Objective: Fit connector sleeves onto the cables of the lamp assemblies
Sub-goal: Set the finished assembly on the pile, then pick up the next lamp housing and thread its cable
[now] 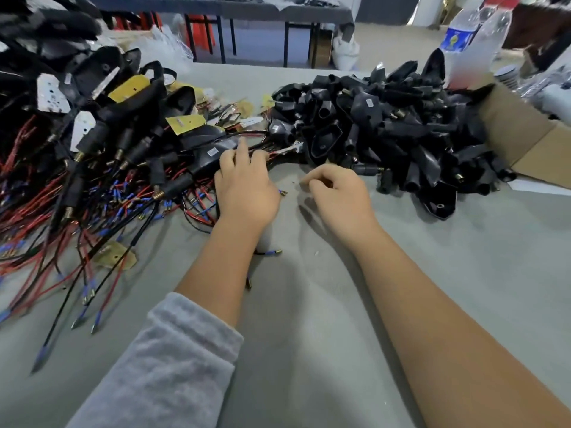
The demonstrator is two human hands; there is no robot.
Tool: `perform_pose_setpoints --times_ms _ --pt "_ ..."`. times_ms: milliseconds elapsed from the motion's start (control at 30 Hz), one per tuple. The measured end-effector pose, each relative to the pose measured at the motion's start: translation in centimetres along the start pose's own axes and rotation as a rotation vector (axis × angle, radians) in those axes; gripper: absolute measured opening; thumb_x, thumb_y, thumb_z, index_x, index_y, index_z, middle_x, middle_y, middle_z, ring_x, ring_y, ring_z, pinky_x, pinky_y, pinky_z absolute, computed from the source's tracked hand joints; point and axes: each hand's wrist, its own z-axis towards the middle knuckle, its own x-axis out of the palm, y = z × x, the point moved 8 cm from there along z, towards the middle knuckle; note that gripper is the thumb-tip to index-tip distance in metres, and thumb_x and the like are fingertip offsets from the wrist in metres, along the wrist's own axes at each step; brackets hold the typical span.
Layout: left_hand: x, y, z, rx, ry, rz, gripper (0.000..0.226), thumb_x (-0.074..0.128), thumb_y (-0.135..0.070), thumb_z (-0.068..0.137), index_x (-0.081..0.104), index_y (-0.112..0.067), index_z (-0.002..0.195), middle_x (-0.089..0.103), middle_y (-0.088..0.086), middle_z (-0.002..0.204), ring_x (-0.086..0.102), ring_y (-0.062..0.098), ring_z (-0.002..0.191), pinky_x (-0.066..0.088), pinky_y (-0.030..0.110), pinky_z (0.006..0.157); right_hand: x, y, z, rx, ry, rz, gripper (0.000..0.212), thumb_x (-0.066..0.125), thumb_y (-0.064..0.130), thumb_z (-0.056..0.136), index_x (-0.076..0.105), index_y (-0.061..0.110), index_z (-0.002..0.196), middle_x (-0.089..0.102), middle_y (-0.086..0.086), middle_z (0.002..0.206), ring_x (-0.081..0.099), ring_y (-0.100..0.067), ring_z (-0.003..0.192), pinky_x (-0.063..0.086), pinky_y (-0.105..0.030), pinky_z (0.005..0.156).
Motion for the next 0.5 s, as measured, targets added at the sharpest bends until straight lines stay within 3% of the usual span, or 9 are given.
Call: perform_pose_setpoints --times_ms 133,300,433,500 --pt "0.9 -0.1 -0.1 0.023 0.051 0.087 0.05 0.045 -0.018 0.092 0.044 -0.021 0.142 0.033 0.004 0.154 0.025 0.029 0.139 0.023 0.043 0.108 0.5 0.1 -0.1 -0.019 0.022 -0.003 0.022 0.05 0.015 0.085 0.066 0.029 0.077 0.063 0.014 0.071 0.058 -0.004 0.069 0.048 -0.028 0.067" --pt "0.1 0.2 0.0 -0.063 0.009 0.068 0.035 0.045 -0.012 0.092 0.061 -0.012 0.124 0.046 0.005 0.142 0.037 0.031 0.128 0.03 0.044 0.099 0.5 0.4 -0.1 -0.051 0.041 -0.028 0.026 0.05 0.014 0.085 0.062 0.034 0.074 0.057 0.017 0.066 0.054 -0.001 0.064 0.04 -0.024 0.058" --pt "-1.0 -0.2 -0.2 -0.051 -0.068 0.007 0.023 0.042 -0.005 0.089 0.061 -0.01 0.1 0.057 0.006 0.126 0.044 0.033 0.117 0.033 0.042 0.088 0.5 0.6 -0.3 -0.057 0.051 -0.026 0.025 0.05 0.014 0.087 0.065 0.032 0.079 0.061 0.017 0.076 0.056 -0.003 0.075 0.041 -0.024 0.064" --pt "-2.2 -0.5 -0.4 -0.018 -0.177 -0.124 0.03 0.043 -0.005 0.089 0.064 -0.013 0.108 0.06 0.0 0.128 0.046 0.028 0.12 0.032 0.041 0.091 0.5 0.6 -0.4 -0.049 0.06 -0.002 0.022 0.05 0.015 0.089 0.067 0.027 0.084 0.062 0.015 0.079 0.058 -0.006 0.077 0.044 -0.026 0.068"
